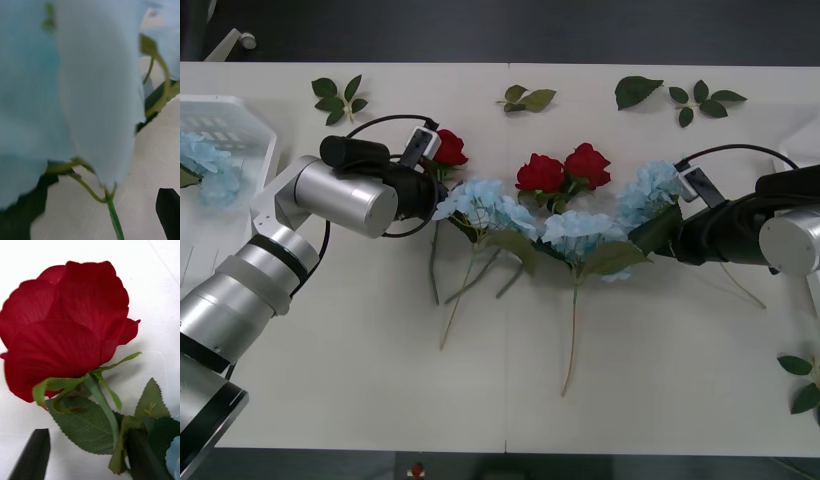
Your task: Put the red flowers into the right box and the blue flowers into the left box
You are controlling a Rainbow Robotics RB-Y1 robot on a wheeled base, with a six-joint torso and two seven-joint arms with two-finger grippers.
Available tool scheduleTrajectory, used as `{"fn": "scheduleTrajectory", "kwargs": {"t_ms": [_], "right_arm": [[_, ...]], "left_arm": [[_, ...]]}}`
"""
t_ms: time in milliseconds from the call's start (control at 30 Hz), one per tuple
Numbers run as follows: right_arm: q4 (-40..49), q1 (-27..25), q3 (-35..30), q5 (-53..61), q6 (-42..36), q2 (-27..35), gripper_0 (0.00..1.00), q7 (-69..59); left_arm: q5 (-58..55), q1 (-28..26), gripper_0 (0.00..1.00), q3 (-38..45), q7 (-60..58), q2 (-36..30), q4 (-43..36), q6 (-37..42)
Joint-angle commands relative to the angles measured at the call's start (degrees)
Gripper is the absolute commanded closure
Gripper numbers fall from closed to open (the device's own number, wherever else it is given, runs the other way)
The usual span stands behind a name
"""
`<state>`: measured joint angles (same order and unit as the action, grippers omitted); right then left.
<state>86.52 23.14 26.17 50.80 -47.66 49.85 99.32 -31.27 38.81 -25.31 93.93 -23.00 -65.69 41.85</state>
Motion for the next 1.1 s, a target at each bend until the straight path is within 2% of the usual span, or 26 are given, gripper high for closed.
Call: {"fn": "scheduleTrajectory", "kwargs": {"t_ms": [33,233,267,300,333,400,467,700,900,933,967,1000,1033,1100], "right_arm": [[-2.58,3.32,1.87,-0.62,2.13,-1.07,0.00,2.28],[-4.43,4.20,1.87,-0.62,2.57,-2.92,0.00,2.02],[-4.60,4.20,1.87,-0.62,2.57,-3.01,0.04,1.93],[-4.60,4.28,1.87,-0.62,2.57,-3.01,0.18,1.93],[-4.60,4.20,1.87,-0.62,2.57,-3.01,0.42,1.93],[-4.60,4.20,1.87,-0.53,2.57,-3.01,0.82,1.84],[-4.60,4.20,1.87,-0.53,2.57,-3.01,1.00,1.76],[-4.60,4.20,1.87,-0.44,2.66,-3.01,1.00,1.32],[-4.69,4.20,1.87,-0.09,2.84,-3.01,1.00,1.23],[-4.60,4.20,1.87,-0.09,2.92,-3.01,0.89,1.14],[-4.69,4.20,1.87,0.00,2.84,-3.01,0.58,0.96],[-4.60,4.20,1.87,0.00,2.92,-3.01,0.20,0.70],[-4.60,4.20,1.87,0.00,3.10,-3.01,0.00,0.61],[-4.60,4.20,1.87,0.18,3.28,-3.01,0.00,0.44]], "left_arm": [[0.07,1.70,1.00,-1.68,-1.11,0.15,1.35,-3.71],[-0.81,1.70,1.00,-2.03,-1.82,0.06,2.06,-5.46],[-1.07,1.70,1.00,-1.85,-1.99,-0.29,1.27,-5.46],[-1.43,1.70,1.00,-1.85,-2.26,-0.73,0.39,-5.38],[-1.95,1.70,1.00,-1.94,-2.43,-1.43,-0.49,-5.03],[-4.68,1.62,1.00,-1.85,-2.78,-3.10,-2.60,-3.27],[-6.52,1.70,1.00,-1.85,-2.96,-4.77,-4.45,-2.12],[-16.81,1.62,1.00,-0.80,-3.58,-14.09,-14.99,6.40],[-26.74,-1.11,1.00,6.41,-3.49,-20.68,-24.75,15.37],[-28.32,-2.16,1.00,8.78,-3.49,-21.65,-26.68,17.47],[-29.81,-2.96,1.00,10.45,-3.40,-22.18,-28.09,18.88],[-32.72,-4.10,1.00,12.65,-3.14,-23.06,-29.23,20.38],[-35.44,-4.89,1.00,14.41,-2.87,-23.58,-29.76,21.61],[-40.45,-6.30,1.00,17.22,-1.11,-24.46,-30.20,23.54]]}}
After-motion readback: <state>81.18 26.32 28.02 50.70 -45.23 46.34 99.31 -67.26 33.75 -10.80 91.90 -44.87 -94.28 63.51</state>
